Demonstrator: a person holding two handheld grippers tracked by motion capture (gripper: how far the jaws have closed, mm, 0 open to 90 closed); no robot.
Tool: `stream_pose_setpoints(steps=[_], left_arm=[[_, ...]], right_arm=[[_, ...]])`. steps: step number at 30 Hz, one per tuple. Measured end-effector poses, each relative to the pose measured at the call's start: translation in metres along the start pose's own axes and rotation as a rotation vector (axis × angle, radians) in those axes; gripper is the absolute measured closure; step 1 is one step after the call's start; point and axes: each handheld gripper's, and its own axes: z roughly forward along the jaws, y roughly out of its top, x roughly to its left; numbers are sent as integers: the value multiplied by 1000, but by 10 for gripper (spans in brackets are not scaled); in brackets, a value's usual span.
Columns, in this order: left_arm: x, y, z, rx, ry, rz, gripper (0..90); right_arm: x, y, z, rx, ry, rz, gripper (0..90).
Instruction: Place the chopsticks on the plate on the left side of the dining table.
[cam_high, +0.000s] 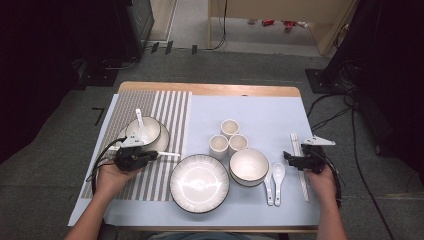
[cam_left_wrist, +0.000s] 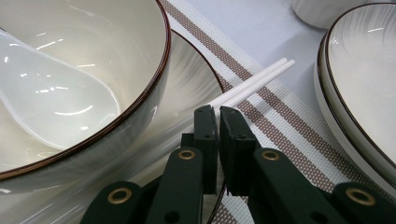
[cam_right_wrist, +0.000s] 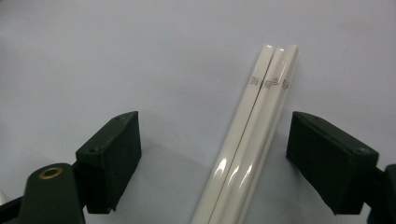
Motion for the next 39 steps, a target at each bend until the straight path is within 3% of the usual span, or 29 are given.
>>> stream_pose_setpoints(steps=[8,18,39], left_arm=[[0,0,-3,-8,-16,-8,843],[-1,-3,-20,-41,-25,-38,824],[16,-26,-53,-67,64,-111,869]], right_arm=[[0,0,0,0,0,1,176],[0,0,0,1,0,2,176],[0,0,0,1,1,3,175]])
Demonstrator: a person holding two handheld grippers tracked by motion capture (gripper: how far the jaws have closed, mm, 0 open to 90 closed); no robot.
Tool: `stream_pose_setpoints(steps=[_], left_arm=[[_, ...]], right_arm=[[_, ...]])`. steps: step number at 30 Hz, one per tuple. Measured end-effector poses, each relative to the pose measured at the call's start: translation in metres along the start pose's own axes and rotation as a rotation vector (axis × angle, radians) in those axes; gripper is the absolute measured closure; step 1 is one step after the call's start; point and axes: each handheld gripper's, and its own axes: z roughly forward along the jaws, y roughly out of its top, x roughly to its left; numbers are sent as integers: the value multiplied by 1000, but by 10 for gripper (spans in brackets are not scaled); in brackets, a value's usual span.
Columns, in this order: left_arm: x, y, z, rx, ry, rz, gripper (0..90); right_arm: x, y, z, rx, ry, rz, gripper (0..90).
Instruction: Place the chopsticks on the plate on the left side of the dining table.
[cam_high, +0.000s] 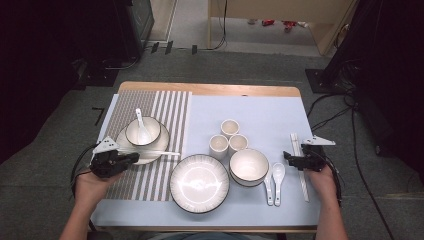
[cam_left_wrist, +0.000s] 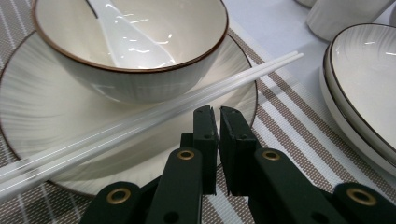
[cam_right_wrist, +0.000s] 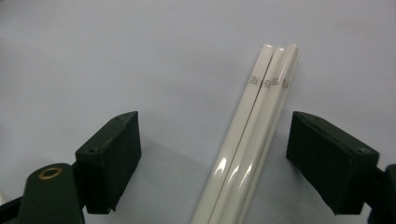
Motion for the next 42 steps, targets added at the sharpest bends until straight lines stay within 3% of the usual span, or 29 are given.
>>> stream_pose_setpoints(steps=[7,21,30,38,42], left_arm=[[10,-2,-5,-4,27,-17,900],[24,-5,-9,-3,36,-42,900],[36,-9,-15,5,75,-46,900],[47,-15,-23,-4,117,-75,900],[56,-18,-30,-31,136,-113,900]], right_arm=[[0,0,0,0,0,0,175],[0,0,0,0,-1,0,175],[0,0,0,0,-1,0,175],[0,0,0,0,-1,0,175],[0,0,0,0,-1,0,174]])
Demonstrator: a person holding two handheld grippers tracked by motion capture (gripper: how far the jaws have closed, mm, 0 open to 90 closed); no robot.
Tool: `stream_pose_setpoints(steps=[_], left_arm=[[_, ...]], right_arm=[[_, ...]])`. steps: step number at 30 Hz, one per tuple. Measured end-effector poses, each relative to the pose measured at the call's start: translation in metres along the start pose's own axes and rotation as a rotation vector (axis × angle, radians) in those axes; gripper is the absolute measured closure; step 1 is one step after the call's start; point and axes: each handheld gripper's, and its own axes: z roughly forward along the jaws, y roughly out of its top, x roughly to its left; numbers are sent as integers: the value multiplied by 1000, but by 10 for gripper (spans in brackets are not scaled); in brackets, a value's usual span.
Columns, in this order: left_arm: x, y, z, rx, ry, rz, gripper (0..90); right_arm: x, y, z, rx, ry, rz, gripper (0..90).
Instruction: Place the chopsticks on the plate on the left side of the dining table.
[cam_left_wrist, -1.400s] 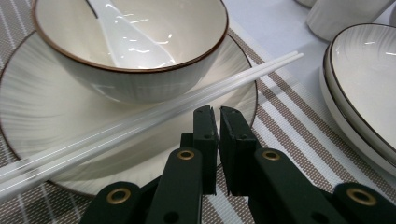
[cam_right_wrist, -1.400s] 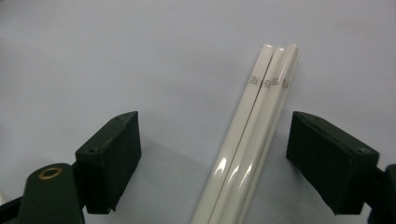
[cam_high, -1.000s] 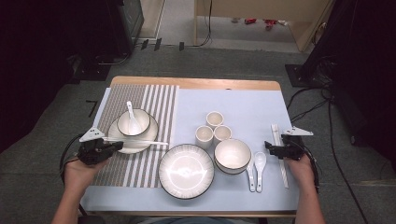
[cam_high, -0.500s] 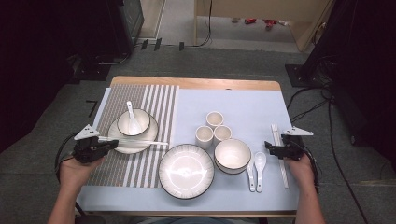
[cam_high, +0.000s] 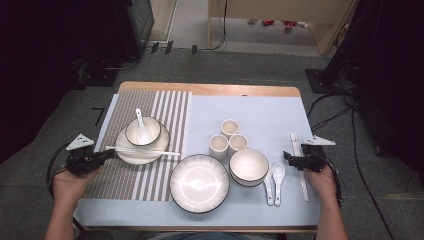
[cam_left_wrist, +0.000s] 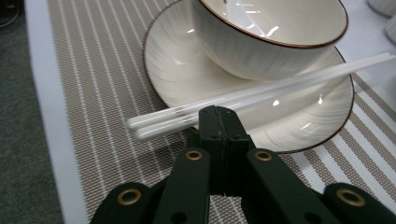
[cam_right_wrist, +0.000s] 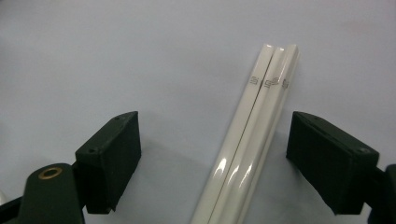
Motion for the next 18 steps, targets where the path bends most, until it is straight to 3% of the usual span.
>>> stream_pose_setpoints(steps=[7,18], left_arm=[[14,-5,2,2,24,-39,900],[23,-3,1,-9,66,-49,900]], right_arm=[[0,0,0,0,0,0,175],[0,0,0,0,0,0,175]])
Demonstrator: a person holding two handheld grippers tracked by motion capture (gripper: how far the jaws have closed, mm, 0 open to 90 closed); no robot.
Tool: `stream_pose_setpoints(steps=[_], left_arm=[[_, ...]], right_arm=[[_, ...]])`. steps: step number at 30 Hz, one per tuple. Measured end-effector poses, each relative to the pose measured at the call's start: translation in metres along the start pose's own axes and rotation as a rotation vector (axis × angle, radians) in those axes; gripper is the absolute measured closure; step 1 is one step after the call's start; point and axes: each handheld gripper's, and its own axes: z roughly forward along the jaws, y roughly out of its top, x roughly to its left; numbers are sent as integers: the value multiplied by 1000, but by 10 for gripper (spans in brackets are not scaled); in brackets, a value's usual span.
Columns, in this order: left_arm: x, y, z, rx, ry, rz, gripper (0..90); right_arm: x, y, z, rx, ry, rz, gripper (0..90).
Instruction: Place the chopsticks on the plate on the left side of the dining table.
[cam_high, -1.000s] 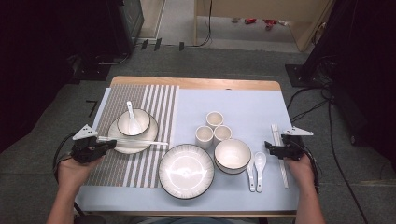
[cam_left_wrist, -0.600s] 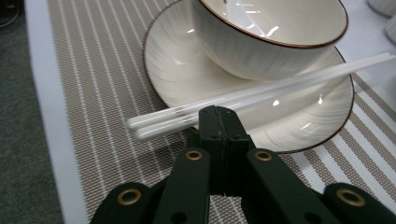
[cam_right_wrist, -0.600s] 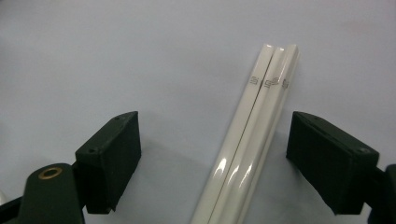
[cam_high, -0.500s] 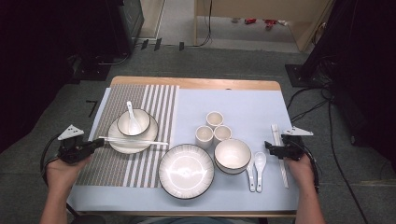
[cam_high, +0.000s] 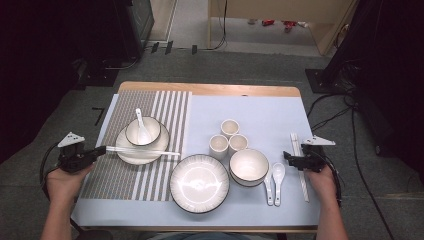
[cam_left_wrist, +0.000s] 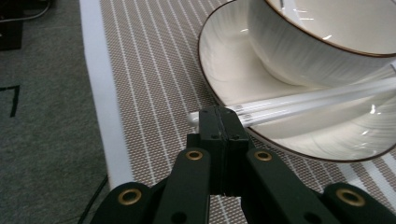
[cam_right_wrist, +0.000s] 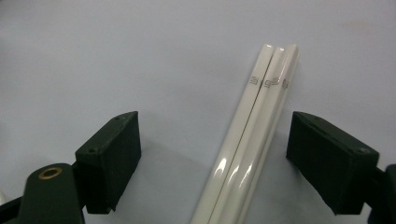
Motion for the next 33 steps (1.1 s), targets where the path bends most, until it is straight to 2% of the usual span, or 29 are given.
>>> stream_pose_setpoints(steps=[3,5,7,10,18,28,33], left_arm=[[5,-1,-1,-4,11,-22,900],[6,-1,0,-3,20,-19,900],[7,0,3,9,44,2,900],[11,0,7,18,59,-6,900],[9,-1,14,19,40,-14,900],[10,-2,16,22,53,-12,900],[12,-3,15,10,54,-26,900]], right_arm=[[0,0,0,0,0,0,175],[0,0,0,0,0,0,175],[0,0,0,0,0,0,174],[0,0,0,0,0,0,174],[0,0,0,0,0,0,174],[0,0,0,0,0,0,175],[0,0,0,0,0,0,175]])
